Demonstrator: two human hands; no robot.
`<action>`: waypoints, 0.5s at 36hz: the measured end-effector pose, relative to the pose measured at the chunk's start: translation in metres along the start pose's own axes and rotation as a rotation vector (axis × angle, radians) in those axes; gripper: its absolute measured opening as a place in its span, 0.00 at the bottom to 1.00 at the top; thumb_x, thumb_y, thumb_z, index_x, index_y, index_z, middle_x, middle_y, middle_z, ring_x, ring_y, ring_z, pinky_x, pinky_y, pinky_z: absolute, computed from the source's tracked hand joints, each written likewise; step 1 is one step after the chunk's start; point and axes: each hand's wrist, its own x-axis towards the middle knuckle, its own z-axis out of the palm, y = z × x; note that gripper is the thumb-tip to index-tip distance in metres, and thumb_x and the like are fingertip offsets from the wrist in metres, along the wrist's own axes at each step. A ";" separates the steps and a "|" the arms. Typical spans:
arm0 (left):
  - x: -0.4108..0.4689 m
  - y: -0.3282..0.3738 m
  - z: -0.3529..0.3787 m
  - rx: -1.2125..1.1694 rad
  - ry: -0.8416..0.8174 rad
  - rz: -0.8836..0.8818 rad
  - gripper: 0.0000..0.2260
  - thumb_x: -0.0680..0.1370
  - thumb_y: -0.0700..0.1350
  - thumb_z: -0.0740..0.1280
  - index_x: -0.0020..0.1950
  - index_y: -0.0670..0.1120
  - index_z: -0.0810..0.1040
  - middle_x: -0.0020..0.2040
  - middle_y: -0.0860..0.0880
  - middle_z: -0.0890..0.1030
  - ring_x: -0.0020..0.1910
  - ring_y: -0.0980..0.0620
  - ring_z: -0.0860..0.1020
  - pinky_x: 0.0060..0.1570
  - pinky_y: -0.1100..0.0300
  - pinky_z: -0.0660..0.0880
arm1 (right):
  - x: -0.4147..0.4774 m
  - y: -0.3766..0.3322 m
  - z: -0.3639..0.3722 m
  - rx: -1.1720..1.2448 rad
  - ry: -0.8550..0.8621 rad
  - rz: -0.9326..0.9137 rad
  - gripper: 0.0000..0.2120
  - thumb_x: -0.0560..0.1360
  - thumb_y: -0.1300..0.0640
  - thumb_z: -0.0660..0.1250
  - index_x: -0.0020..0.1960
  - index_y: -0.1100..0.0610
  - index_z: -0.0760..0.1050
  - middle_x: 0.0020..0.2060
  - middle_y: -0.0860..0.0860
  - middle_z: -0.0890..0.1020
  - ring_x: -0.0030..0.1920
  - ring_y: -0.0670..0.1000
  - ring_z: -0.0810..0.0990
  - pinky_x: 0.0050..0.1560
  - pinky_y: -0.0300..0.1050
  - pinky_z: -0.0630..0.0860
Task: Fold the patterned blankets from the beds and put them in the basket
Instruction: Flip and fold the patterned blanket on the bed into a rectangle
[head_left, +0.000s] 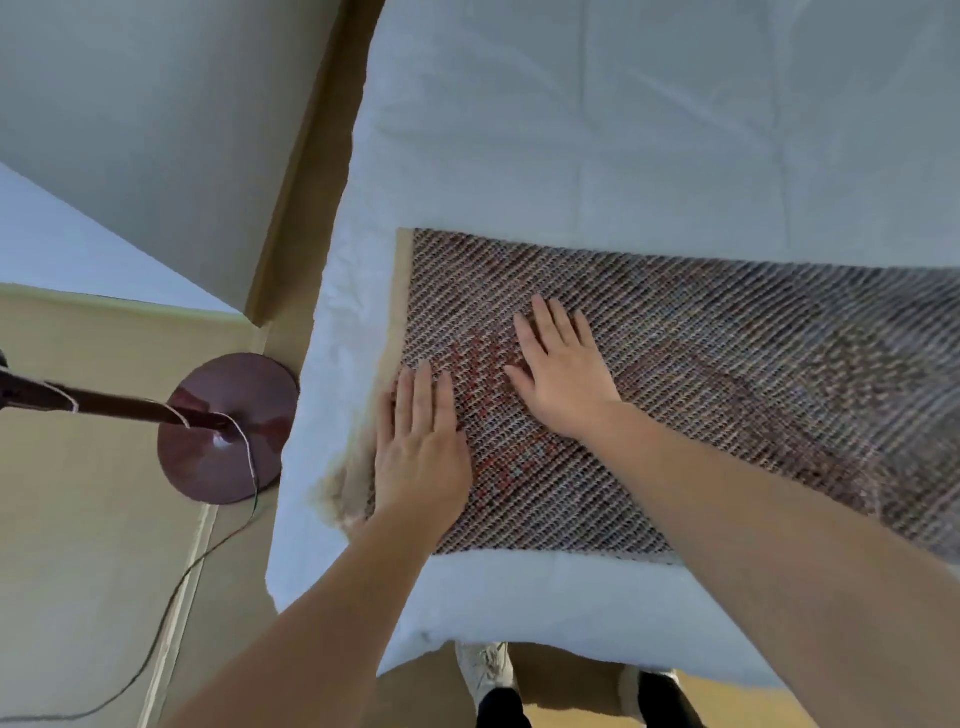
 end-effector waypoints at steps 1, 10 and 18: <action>0.002 0.012 0.004 0.004 -0.019 0.065 0.29 0.79 0.50 0.53 0.77 0.43 0.51 0.78 0.41 0.53 0.77 0.42 0.50 0.73 0.45 0.43 | -0.015 0.012 0.006 0.003 -0.010 0.041 0.33 0.80 0.38 0.38 0.78 0.55 0.40 0.77 0.57 0.40 0.77 0.56 0.37 0.76 0.56 0.38; -0.009 0.138 0.045 0.106 -0.262 0.238 0.33 0.76 0.61 0.34 0.77 0.46 0.36 0.78 0.43 0.38 0.76 0.44 0.36 0.72 0.42 0.34 | -0.155 0.145 0.040 0.043 -0.074 0.417 0.35 0.79 0.36 0.37 0.78 0.55 0.39 0.77 0.57 0.40 0.77 0.57 0.38 0.75 0.58 0.39; -0.025 0.267 0.056 0.088 -0.331 0.602 0.37 0.77 0.68 0.44 0.76 0.49 0.33 0.75 0.48 0.30 0.74 0.47 0.30 0.72 0.44 0.32 | -0.268 0.260 0.053 0.161 -0.155 0.451 0.35 0.77 0.36 0.37 0.78 0.53 0.40 0.77 0.52 0.39 0.77 0.52 0.37 0.74 0.49 0.36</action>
